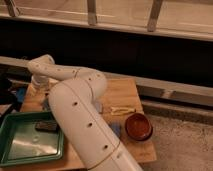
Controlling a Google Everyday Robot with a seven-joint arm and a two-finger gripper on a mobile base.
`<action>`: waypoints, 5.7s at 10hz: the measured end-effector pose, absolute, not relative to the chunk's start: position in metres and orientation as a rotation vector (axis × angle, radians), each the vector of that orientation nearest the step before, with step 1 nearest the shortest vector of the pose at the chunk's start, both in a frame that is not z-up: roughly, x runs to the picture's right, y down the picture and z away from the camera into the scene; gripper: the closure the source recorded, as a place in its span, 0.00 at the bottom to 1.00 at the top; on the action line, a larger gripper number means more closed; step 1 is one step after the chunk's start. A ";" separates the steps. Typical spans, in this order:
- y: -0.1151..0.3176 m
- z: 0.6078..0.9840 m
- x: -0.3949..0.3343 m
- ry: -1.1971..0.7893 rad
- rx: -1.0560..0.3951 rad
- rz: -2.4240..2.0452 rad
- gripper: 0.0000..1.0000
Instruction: Place fork in plastic cup
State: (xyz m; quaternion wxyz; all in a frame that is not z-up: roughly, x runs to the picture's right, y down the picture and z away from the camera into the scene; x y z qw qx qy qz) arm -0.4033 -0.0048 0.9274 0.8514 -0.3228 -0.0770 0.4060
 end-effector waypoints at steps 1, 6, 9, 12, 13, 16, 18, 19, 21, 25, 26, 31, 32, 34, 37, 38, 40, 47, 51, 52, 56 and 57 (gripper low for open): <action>-0.009 0.929 -0.403 -0.166 -0.657 0.899 0.37; -0.011 0.930 -0.400 -0.171 -0.641 0.927 0.37; -0.006 0.934 -0.386 -0.199 -0.706 1.032 0.37; -0.002 0.936 -0.378 -0.228 -0.749 1.046 0.37; 0.000 0.936 -0.378 -0.231 -0.757 1.047 0.37; 0.008 0.940 -0.378 -0.230 -0.780 1.054 0.37; 0.009 0.944 -0.377 -0.229 -0.791 1.070 0.37; 0.010 0.946 -0.379 -0.233 -0.801 1.073 0.37; 0.013 0.948 -0.384 -0.237 -0.809 1.074 0.37; 0.012 0.952 -0.389 -0.251 -0.811 1.072 0.37; 0.014 0.951 -0.390 -0.250 -0.815 1.069 0.37; 0.027 0.935 -0.392 -0.229 -0.825 1.037 0.37; 0.029 0.934 -0.393 -0.228 -0.829 1.033 0.37; 0.034 0.931 -0.396 -0.223 -0.840 1.024 0.37; 0.045 0.929 -0.406 -0.217 -0.867 1.003 0.37; 0.047 0.929 -0.409 -0.217 -0.875 1.000 0.37; 0.051 0.931 -0.410 -0.209 -0.887 0.998 0.37; 0.060 0.934 -0.408 -0.177 -0.903 0.990 0.57; 0.068 0.946 -0.412 -0.164 -0.915 0.994 0.96; 0.068 0.946 -0.411 -0.162 -0.914 0.990 1.00; 0.072 0.944 -0.404 -0.148 -0.913 0.977 0.90; 0.071 0.944 -0.404 -0.148 -0.914 0.979 0.78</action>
